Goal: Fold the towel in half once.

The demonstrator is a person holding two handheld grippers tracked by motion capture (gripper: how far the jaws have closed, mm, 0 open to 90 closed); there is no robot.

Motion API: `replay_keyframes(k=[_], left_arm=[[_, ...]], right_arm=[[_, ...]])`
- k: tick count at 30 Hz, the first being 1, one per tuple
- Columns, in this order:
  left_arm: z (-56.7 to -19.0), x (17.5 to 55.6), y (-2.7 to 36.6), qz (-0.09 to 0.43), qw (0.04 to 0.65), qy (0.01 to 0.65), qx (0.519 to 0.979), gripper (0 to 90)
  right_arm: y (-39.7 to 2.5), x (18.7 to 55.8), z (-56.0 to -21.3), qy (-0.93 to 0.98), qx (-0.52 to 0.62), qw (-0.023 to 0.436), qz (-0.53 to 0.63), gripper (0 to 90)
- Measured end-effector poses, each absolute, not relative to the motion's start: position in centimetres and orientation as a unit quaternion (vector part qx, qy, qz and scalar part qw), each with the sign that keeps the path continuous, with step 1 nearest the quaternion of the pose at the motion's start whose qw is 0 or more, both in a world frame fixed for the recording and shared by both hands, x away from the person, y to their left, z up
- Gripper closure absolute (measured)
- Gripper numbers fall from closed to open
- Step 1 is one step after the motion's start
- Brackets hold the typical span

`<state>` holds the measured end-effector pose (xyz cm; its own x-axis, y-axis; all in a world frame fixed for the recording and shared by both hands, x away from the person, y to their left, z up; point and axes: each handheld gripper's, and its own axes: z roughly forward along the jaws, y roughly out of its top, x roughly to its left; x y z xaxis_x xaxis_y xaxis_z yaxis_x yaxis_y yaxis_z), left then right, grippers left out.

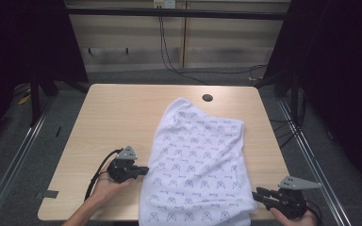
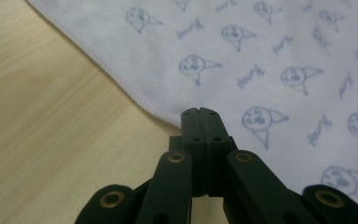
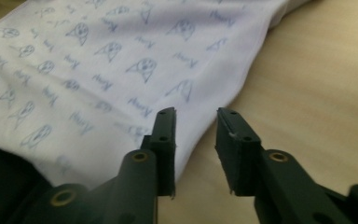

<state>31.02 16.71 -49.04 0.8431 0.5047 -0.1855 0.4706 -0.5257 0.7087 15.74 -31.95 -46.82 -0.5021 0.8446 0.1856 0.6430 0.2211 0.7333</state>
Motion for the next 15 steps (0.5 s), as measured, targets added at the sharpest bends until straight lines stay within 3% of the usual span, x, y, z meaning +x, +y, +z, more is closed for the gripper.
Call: replay_keyframes(k=[9, 13, 15], left_arm=[[-48.7, 33.4, 14.3, 0.017, 0.436, 0.282, 0.854, 86.5], [-49.3, 33.8, 13.2, 0.024, 0.42, 0.277, 0.864, 76.1], [-49.8, 33.8, 12.8, 0.03, 0.405, 0.277, 0.871, 69.4]], right_arm=[[-31.6, 23.8, -48.3, 0.774, 0.492, 0.147, 0.37, 59.4], [-31.3, 26.4, -49.7, 0.783, 0.501, 0.146, 0.337, 59.7], [-31.1, 26.9, -49.9, 0.786, 0.496, 0.153, 0.336, 66.8]])
